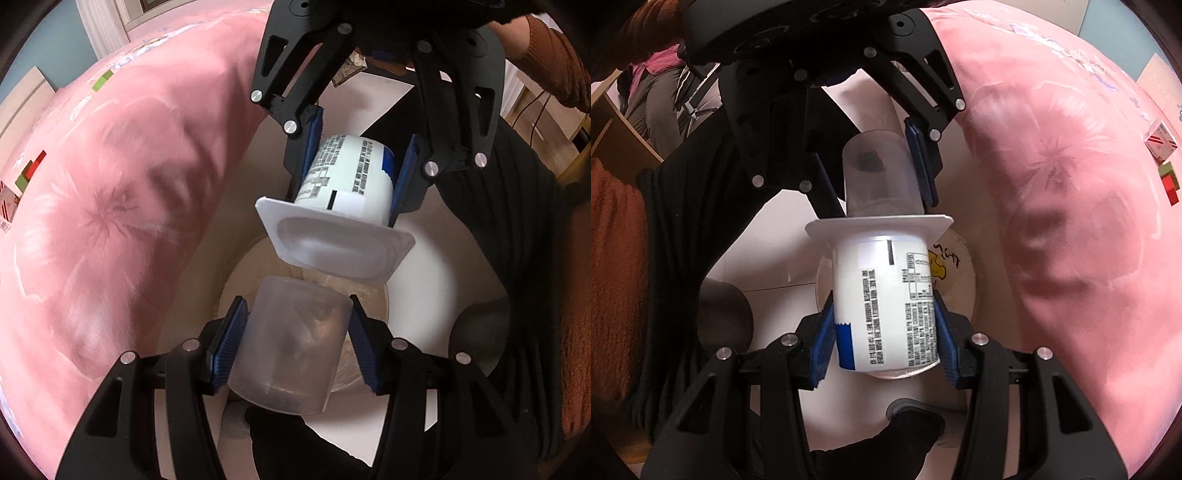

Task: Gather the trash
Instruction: 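Open the left tool to drop the clear cup while the right tool drops the yogurt cup, then move both open tools back over the bedspread toward the remaining items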

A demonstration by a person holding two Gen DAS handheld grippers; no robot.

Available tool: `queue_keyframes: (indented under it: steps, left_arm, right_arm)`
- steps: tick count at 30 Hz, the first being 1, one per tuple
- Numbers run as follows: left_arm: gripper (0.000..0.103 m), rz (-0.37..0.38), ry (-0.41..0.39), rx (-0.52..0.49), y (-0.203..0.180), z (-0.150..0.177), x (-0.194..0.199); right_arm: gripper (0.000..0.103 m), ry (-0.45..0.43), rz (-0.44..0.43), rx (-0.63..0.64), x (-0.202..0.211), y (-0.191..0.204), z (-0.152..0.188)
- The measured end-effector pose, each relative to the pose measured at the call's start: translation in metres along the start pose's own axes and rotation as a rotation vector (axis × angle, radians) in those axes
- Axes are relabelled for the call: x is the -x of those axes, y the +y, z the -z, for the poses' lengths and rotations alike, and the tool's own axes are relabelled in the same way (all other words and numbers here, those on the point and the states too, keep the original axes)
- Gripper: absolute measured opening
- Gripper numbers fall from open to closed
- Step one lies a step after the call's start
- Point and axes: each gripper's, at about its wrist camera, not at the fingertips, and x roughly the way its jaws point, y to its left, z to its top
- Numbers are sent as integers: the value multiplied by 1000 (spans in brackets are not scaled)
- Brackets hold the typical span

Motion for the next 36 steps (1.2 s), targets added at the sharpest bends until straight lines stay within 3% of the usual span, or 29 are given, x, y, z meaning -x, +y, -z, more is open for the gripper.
queue_keyframes:
  steps: [5, 7, 9, 10, 12, 13, 28, 36]
  left_arm:
    - [57, 6, 4, 2, 3, 4, -3]
    - [66, 4, 10, 1, 4, 4, -5]
    - [92, 0, -3, -3, 4, 5, -5]
    - [93, -4, -10, -8, 3, 4, -4]
    - [96, -2, -5, -6, 3, 4, -4]
    - [97, -1, -5, -8, 3, 3, -3]
    - [97, -29, 3, -33, 1, -6, 9]
    - [97, -58, -10, -36, -3, -12, 24]
  right_arm:
    - [49, 3, 5, -6, -7, -2, 1]
    - [51, 3, 14, -17, -10, -3, 1]
    - [73, 2, 1, -38, -14, -4, 0]
    - [86, -6, 6, -36, -14, -3, -1]
    - [89, -14, 1, -43, -15, -2, -1]
    - [96, -7, -3, -45, -16, 0, -1]
    - [96, 23, 55, -63, -7, 10, 9]
    - [96, 1, 106, -54, 18, 13, 8]
